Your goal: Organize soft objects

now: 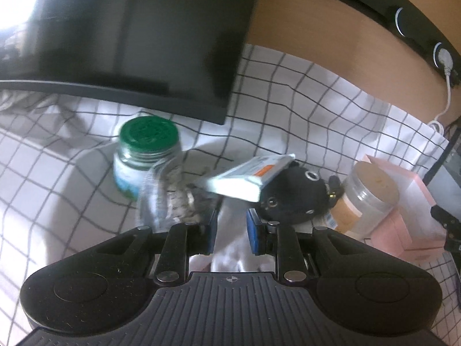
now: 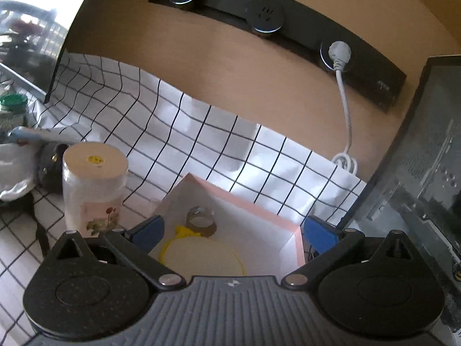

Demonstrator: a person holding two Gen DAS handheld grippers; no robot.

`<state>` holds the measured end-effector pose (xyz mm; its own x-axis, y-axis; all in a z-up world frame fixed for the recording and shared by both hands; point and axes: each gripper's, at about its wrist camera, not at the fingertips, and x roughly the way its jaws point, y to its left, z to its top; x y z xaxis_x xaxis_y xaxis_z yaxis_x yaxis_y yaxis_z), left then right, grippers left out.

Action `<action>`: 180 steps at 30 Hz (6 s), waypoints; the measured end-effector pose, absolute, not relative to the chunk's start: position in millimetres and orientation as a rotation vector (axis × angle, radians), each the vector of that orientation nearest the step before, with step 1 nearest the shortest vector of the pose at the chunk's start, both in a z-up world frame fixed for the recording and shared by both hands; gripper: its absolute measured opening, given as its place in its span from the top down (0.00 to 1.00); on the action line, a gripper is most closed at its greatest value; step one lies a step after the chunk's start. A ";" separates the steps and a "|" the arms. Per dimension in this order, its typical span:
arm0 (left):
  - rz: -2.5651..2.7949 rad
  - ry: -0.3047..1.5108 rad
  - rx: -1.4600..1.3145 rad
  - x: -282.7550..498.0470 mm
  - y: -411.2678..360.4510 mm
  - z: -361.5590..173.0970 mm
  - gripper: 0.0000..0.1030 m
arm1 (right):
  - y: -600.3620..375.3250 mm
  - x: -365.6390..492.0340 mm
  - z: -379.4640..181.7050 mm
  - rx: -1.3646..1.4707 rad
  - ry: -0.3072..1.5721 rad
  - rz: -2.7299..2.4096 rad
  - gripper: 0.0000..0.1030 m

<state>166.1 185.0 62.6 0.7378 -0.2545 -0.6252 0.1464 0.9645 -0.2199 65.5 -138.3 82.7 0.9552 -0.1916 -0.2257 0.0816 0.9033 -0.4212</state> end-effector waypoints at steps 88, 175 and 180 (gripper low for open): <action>-0.328 0.639 -0.475 136.0 340.1 45.4 0.90 | 55.6 195.9 127.0 0.321 0.800 0.135 0.59; -0.692 0.699 -0.290 230.9 29.2 131.6 0.83 | -265.9 123.8 152.7 0.373 0.528 0.118 0.62; -0.595 0.631 -0.205 194.2 93.2 139.8 0.83 | -248.0 113.1 134.0 0.189 0.518 -0.072 0.45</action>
